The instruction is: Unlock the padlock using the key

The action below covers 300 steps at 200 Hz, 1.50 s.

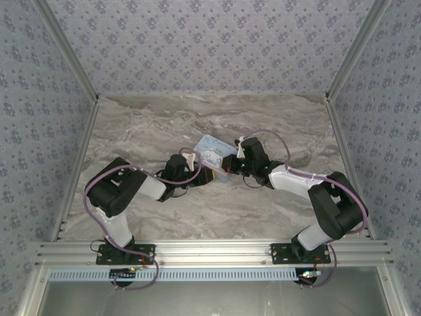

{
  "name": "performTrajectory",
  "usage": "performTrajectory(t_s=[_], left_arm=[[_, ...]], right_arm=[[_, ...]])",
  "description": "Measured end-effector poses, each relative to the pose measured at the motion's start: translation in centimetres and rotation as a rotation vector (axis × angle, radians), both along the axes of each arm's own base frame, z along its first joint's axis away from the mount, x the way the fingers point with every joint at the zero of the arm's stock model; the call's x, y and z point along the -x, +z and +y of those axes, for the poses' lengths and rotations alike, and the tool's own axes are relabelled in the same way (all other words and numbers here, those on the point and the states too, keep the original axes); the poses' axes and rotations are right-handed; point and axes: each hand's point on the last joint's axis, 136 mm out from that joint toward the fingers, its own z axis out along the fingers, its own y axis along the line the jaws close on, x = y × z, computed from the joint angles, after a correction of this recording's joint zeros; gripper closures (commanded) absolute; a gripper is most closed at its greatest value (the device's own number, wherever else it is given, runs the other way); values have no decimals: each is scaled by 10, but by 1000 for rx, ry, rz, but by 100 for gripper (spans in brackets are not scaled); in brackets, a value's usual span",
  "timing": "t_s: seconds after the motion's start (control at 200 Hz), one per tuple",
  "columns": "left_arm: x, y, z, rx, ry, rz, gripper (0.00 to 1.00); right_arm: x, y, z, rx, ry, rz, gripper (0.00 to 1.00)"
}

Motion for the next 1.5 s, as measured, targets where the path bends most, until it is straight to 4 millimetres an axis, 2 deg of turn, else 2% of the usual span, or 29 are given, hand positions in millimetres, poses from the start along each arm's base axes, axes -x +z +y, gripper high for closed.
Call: performTrajectory(t_s=[0.185,0.515,0.68,0.804,0.884,0.984,1.124,1.249,1.499], left_arm=[[0,-3,0,-2,11,15,70],[0,-4,1,-7,18,21,71],[4,2,-1,-5,19,38,71],[6,12,-4,10,24,57,72],[6,19,-8,22,26,66,72],[8,30,-14,34,25,83,73],[9,40,-22,57,25,109,74],[10,41,-26,68,36,150,74],[13,42,-30,76,47,198,75]], right_arm=[[0,0,0,1,0,-1,100],[6,4,-4,32,8,-12,100],[16,23,-18,68,10,-95,100],[35,34,-26,98,30,-192,100],[51,29,-29,132,56,-234,100],[73,10,-31,190,98,-266,100],[91,-13,-35,265,142,-297,100],[94,-18,-34,293,158,-337,100],[82,-14,-31,316,152,-414,100]])
